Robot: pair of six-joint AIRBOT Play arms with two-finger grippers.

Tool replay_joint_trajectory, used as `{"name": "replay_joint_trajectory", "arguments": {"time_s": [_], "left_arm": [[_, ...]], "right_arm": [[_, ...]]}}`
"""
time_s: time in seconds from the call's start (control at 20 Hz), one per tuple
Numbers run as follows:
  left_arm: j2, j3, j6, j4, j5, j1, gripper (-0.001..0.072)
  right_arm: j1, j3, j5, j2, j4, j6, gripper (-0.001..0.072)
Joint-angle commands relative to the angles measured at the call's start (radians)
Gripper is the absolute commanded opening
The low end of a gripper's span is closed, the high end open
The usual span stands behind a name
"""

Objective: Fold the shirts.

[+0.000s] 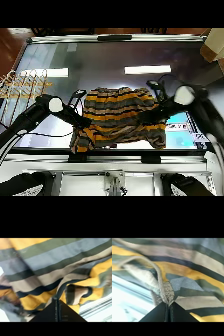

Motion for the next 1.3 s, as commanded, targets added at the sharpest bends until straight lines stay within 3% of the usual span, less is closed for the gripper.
{"name": "replay_joint_trajectory", "arguments": {"time_s": [0.0, 0.05, 0.1, 0.15, 0.4, 0.6, 0.9, 1.2, 1.25], "left_arm": [[0.0, 0.007, 0.01, -0.001, -0.059, 0.041, 0.0161], [0.0, 0.007, 0.01, -0.001, -0.062, 0.045, 0.0361], [0.0, 0.007, 0.009, -0.002, -0.061, 0.048, 0.0493], [0.0, 0.007, 0.01, -0.002, -0.062, 0.049, 0.0541], [0.04, 0.049, 0.058, -0.002, -0.048, 0.056, 0.0543], [0.084, 0.055, 0.058, -0.153, 0.011, 0.041, 0.0543], [-0.08, 0.01, 0.05, -0.323, 0.219, -0.111, 0.054], [-0.187, 0.009, 0.05, -0.342, 0.311, -0.153, 0.0535], [-0.189, 0.009, 0.049, -0.346, 0.356, -0.153, 0.0508]], "right_arm": [[0.0, 0.001, 0.0, 0.175, 0.092, 0.035, 0.0049], [0.0, 0.0, 0.003, 0.195, 0.096, 0.055, 0.0048], [0.0, 0.0, 0.003, 0.204, 0.096, 0.063, 0.0048], [0.0, 0.0, 0.004, 0.204, 0.097, 0.064, 0.0049], [0.0, -0.002, -0.003, 0.175, 0.095, 0.071, 0.0049], [0.0, -0.002, -0.01, 0.169, 0.104, 0.071, 0.0048], [0.0, -0.002, -0.01, 0.169, 0.107, 0.071, 0.0049], [0.0, -0.003, -0.024, 0.168, 0.1, 0.071, 0.0049], [0.0, -0.003, -0.027, 0.168, 0.099, 0.071, 0.0049]]}}
